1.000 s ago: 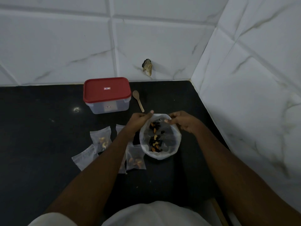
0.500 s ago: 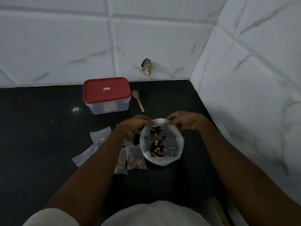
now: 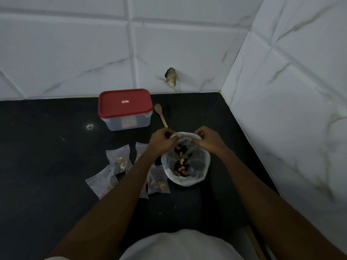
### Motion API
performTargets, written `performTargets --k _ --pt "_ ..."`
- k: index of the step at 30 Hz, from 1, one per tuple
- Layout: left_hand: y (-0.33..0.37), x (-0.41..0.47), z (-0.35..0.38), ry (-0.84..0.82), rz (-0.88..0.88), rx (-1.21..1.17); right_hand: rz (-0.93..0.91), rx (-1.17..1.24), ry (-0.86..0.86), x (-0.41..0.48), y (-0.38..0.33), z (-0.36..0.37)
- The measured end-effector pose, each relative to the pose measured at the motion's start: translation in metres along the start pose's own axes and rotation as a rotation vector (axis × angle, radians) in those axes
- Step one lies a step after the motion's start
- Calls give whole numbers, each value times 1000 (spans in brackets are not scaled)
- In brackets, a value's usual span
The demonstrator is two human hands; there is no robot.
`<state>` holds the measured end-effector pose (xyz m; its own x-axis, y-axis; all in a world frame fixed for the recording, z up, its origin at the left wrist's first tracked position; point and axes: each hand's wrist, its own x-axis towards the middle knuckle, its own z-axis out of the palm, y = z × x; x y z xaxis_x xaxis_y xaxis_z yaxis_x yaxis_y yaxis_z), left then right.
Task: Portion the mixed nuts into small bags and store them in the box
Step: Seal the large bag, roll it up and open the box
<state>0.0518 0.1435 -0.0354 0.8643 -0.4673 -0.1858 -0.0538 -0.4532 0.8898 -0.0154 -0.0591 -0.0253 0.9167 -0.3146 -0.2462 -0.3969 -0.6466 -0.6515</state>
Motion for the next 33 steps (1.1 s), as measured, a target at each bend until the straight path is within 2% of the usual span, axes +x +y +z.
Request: performTargets --k 3,6,8,11,13,14,17,19,22,27,30,33 --pt "-4 -5 -11 -112 -95 -51 60 -60 -123 -9 7 -11" --pt "-6 -8 -14 -167 -103 -102 84 -82 -70 -13 13 -10" --pt "-6 -7 -10 -99 -61 -32 64 -133 41 -13 15 -6" --pt "-4 -4 -2 151 52 190 32 -113 197 -16 10 2" --pt "-1 -6 0 240 77 221 39 -55 207 -18 8 4" --pt "1 -6 0 232 65 205 52 -18 177 -20 7 3" --pt "0 -11 -3 80 -44 126 144 129 79 -30 10 0" --pt "-4 -19 -8 11 -124 52 243 315 12 -43 16 0" --pt "-4 -32 -14 -86 -257 -171 334 520 -125 -60 28 1" --pt "-4 -43 -20 -306 -303 -456 295 826 -243 -71 33 9" --pt "-5 -47 -19 -298 -299 -572 269 919 -257 -75 32 10" --pt "-2 -49 -12 -194 -284 -600 295 988 -224 -76 34 12"
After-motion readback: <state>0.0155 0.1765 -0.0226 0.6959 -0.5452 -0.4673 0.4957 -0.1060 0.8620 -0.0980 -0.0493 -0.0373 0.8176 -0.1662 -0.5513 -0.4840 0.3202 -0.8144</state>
